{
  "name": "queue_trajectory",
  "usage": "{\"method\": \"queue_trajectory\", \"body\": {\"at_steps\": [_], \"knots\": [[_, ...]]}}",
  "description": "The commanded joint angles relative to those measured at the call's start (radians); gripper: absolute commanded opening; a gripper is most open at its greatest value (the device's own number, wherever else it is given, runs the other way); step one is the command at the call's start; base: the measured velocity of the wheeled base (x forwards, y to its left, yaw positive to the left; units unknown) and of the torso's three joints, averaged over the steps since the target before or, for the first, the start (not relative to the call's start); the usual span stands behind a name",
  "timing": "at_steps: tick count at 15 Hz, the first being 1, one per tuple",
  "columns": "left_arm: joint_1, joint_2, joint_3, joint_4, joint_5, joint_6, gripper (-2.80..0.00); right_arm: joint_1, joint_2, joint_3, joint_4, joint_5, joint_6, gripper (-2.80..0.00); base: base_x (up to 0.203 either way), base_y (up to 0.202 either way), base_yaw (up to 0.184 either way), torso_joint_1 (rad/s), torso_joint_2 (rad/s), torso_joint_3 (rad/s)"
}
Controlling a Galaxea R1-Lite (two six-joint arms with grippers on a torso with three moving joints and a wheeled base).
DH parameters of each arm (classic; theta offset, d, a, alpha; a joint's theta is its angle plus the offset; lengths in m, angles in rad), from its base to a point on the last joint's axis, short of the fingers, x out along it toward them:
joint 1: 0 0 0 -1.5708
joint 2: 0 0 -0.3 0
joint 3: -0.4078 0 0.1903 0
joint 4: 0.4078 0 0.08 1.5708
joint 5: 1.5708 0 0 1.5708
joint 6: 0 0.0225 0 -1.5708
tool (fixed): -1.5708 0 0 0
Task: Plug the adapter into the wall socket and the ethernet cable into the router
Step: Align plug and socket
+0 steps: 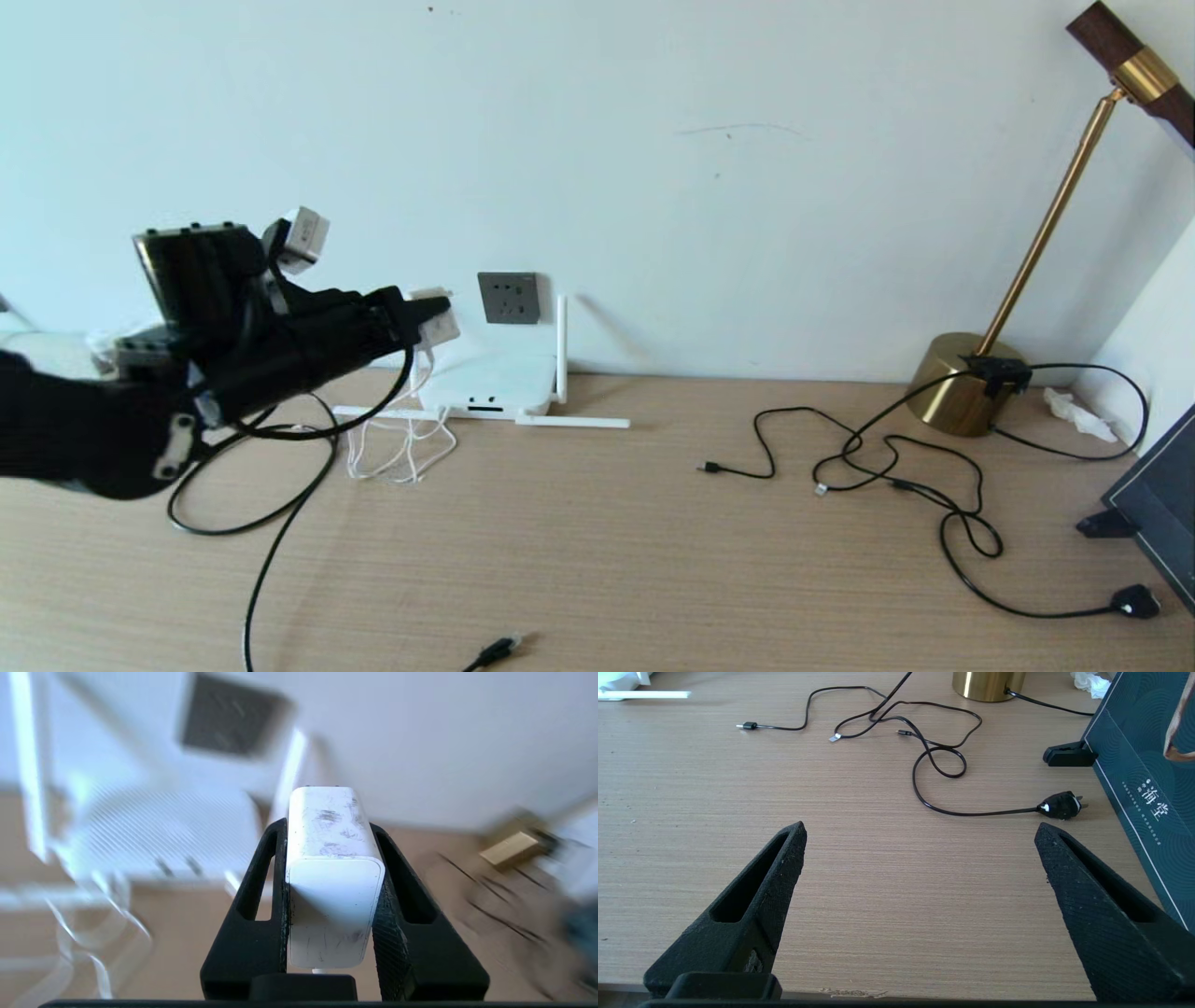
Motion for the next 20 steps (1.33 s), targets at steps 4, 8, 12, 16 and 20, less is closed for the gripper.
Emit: {"method": "queue_trajectory", "body": {"at_steps": [4, 8, 12, 16, 20], "knots": [[-0.015, 0.417, -0.025, -0.537, 0.159, 0.263, -2.80, 0.001, 0.000, 0.000, 0.000, 0.000, 0.000, 0.00, 0.000, 0.000, 0.000, 0.000, 0.00, 0.000], [-0.059, 0.572, -0.218, -0.607, 0.224, 0.338, -2.80, 0.001, 0.000, 0.000, 0.001, 0.000, 0.000, 0.00, 0.000, 0.000, 0.000, 0.000, 0.00, 0.000], [-0.074, 0.702, -0.401, -0.606, 0.255, 0.383, -2.80, 0.001, 0.000, 0.000, 0.002, 0.000, 0.000, 0.00, 0.000, 0.000, 0.000, 0.000, 0.00, 0.000], [-0.082, 0.743, -0.499, -0.605, 0.270, 0.386, -2.80, 0.001, 0.000, 0.000, 0.001, 0.000, 0.000, 0.00, 0.000, 0.000, 0.000, 0.000, 0.00, 0.000], [-0.092, 0.789, -0.559, -0.600, 0.274, 0.385, -2.80, 0.001, 0.000, 0.000, 0.002, 0.000, 0.000, 0.00, 0.000, 0.000, 0.000, 0.000, 0.00, 0.000]]}}
